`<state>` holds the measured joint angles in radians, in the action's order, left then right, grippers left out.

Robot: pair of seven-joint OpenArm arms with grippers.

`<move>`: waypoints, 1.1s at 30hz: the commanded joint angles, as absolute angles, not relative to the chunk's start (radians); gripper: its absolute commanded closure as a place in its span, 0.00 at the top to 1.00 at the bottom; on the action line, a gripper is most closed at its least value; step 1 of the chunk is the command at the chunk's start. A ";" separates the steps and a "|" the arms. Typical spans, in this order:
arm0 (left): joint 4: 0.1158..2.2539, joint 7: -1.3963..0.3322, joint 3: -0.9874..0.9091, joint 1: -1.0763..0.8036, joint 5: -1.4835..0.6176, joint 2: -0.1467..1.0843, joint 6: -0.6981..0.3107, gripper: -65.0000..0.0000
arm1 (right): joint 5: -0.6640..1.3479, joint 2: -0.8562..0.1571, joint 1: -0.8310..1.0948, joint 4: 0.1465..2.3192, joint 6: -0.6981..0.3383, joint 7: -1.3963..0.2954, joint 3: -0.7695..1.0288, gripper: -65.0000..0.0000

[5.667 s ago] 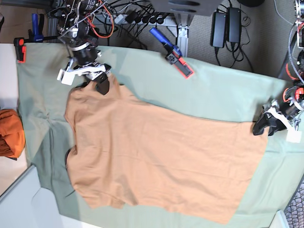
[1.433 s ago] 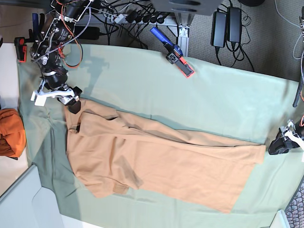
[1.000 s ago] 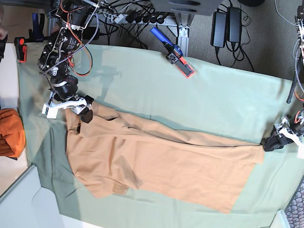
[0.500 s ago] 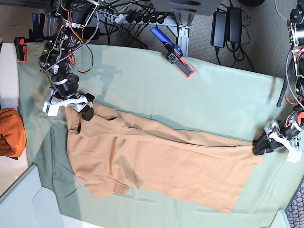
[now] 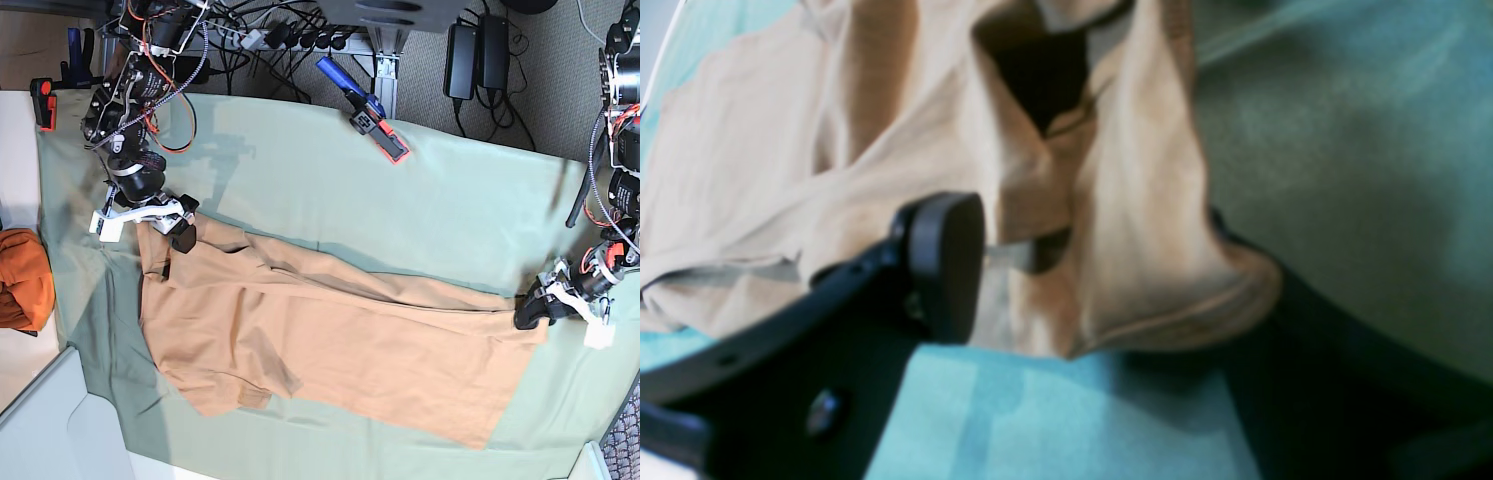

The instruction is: Fold the T-shirt properly

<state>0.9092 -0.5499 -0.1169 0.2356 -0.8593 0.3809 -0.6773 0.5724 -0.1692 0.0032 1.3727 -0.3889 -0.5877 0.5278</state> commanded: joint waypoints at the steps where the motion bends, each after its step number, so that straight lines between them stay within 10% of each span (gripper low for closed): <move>1: 0.921 -0.542 -0.118 0.258 -0.872 0.391 -0.677 0.34 | 0.576 -0.182 -0.002 1.386 -0.472 -0.584 0.530 0.63; 5: 0.921 -0.524 -0.118 0.258 -0.870 0.391 -0.677 0.11 | 0.577 -0.182 -0.002 1.386 -0.472 -0.575 0.530 0.57; 10: 0.921 -0.519 -0.118 0.258 -0.846 0.391 -0.698 0.00 | 0.576 -0.182 -0.002 1.386 -0.472 -0.560 0.530 0.00; 33: 1.059 -0.799 -0.118 0.070 -1.164 0.551 -0.698 0.00 | 0.870 -0.254 0.195 1.422 -0.495 -0.746 0.537 0.00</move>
<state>1.0439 -0.8066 -0.1120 0.0547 -1.1458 0.5312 -0.6861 0.8856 -0.2378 0.1913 1.4128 -0.3931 -0.7216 0.5323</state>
